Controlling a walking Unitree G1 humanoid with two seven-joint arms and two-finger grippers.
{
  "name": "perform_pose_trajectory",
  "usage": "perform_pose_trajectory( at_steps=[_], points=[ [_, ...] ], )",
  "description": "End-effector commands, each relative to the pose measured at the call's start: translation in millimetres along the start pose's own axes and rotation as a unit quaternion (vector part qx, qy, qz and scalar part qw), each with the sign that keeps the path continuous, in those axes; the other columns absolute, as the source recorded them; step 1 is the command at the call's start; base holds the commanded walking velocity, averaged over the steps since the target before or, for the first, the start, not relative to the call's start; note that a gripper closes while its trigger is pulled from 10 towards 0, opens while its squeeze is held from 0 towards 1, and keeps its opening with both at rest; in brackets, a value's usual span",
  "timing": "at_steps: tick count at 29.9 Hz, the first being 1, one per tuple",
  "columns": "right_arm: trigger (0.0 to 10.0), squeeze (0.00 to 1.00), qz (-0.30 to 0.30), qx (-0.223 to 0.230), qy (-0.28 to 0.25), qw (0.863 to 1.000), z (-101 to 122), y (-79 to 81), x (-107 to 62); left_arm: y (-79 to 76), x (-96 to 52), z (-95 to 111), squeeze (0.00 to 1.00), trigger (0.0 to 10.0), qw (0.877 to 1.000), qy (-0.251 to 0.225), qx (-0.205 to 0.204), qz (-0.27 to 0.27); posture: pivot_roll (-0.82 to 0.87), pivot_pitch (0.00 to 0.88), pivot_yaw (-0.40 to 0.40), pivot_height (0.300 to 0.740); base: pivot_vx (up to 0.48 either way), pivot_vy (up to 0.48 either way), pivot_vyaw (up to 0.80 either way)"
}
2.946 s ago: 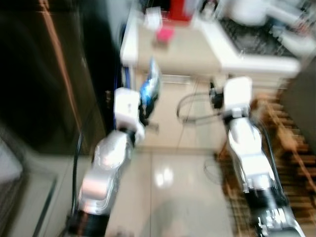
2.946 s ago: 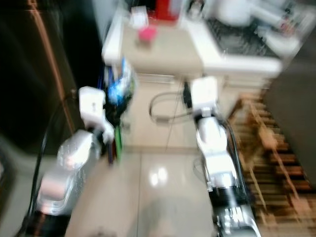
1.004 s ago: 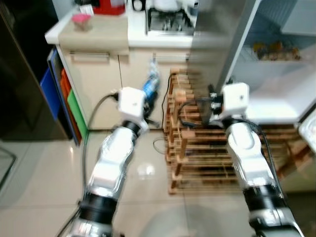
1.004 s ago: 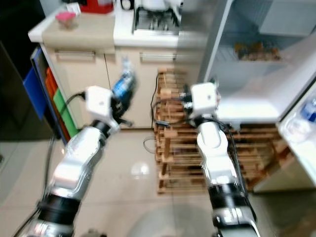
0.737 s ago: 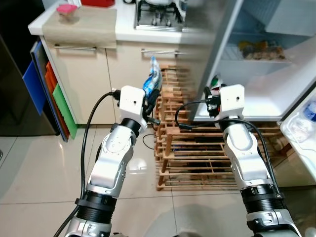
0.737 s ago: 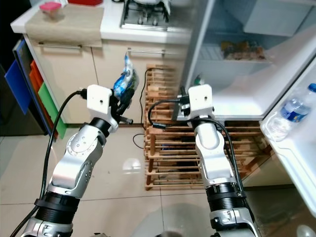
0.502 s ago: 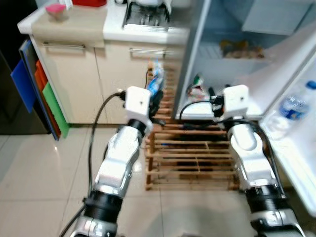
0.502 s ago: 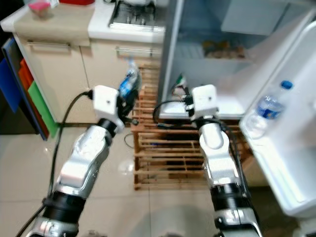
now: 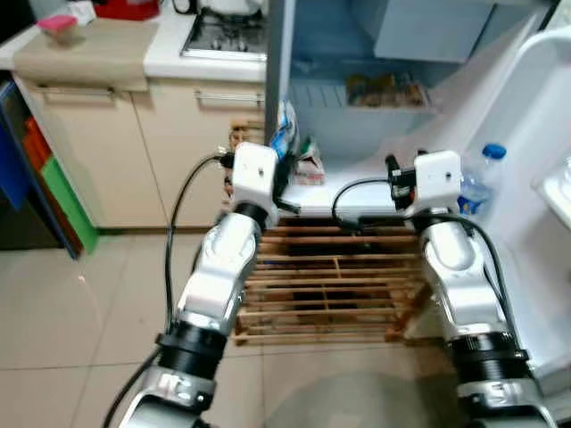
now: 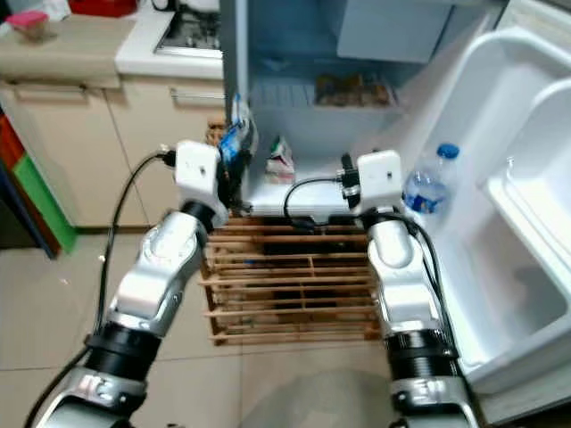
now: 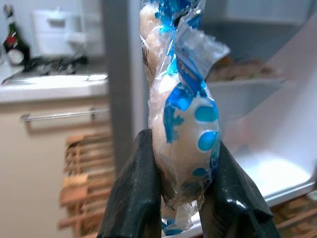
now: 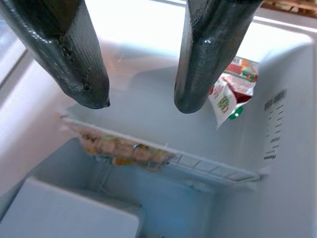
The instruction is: Restocking fridge
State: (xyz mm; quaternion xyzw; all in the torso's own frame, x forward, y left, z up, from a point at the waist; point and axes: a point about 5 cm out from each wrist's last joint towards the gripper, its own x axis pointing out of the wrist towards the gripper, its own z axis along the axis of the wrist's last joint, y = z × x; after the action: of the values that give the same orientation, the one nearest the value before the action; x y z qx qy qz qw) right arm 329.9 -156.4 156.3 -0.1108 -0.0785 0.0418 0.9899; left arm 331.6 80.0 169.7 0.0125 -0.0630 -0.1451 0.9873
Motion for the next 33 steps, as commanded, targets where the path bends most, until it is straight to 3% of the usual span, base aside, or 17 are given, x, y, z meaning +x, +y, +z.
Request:
perform_pose_trajectory(
  at_steps=[1, 6, 11, 21, 30, 33],
  points=[
    [10.0, 0.13, -0.006, 0.001, 0.001, 1.000, 1, -3.9, 1.0, 0.5, 1.7, 4, 0.00, 10.0, 1.000, -0.010, 0.006, 0.004, -0.15, 0.000, -0.056, 0.740, 0.000, 0.000, 0.00],
    [10.0, 0.13, -0.022, 0.000, 0.007, 1.000, -2, -12.1, 0.2, 0.6, 3.4, 4, 0.00, 10.0, 1.000, -0.012, 0.008, 0.003, -0.15, 0.000, -0.050, 0.740, 0.000, 0.000, 0.00],
    [10.0, 0.15, -0.102, 0.000, 0.037, 0.994, -12, -45.7, -6.6, 2.5, 4.0, 4, 0.00, 10.0, 1.000, -0.012, 0.008, 0.002, -0.16, 0.000, -0.042, 0.740, 0.000, 0.000, 0.00],
    [10.0, 0.15, -0.181, 0.015, 0.084, 0.980, -27, -76.1, -16.5, 3.7, 4.7, 4, 0.00, 10.0, 1.000, -0.011, 0.005, -0.002, -0.16, 0.000, -0.028, 0.740, 0.000, 0.000, 0.00],
    [10.0, 0.14, -0.257, -0.020, 0.116, 0.959, -34, -129.4, -24.4, 5.1, 5.7, 4, 0.00, 10.0, 1.000, -0.009, 0.007, -0.012, -0.17, 0.000, -0.003, 0.740, 0.000, 0.000, 0.00],
    [10.0, 0.15, -0.268, -0.025, 0.119, 0.956, -34, -137.2, -25.0, 5.4, 6.4, 5, 0.00, 10.0, 1.000, -0.010, 0.006, -0.013, -0.17, 0.000, -0.001, 0.740, 0.000, 0.000, 0.00]
  ],
)
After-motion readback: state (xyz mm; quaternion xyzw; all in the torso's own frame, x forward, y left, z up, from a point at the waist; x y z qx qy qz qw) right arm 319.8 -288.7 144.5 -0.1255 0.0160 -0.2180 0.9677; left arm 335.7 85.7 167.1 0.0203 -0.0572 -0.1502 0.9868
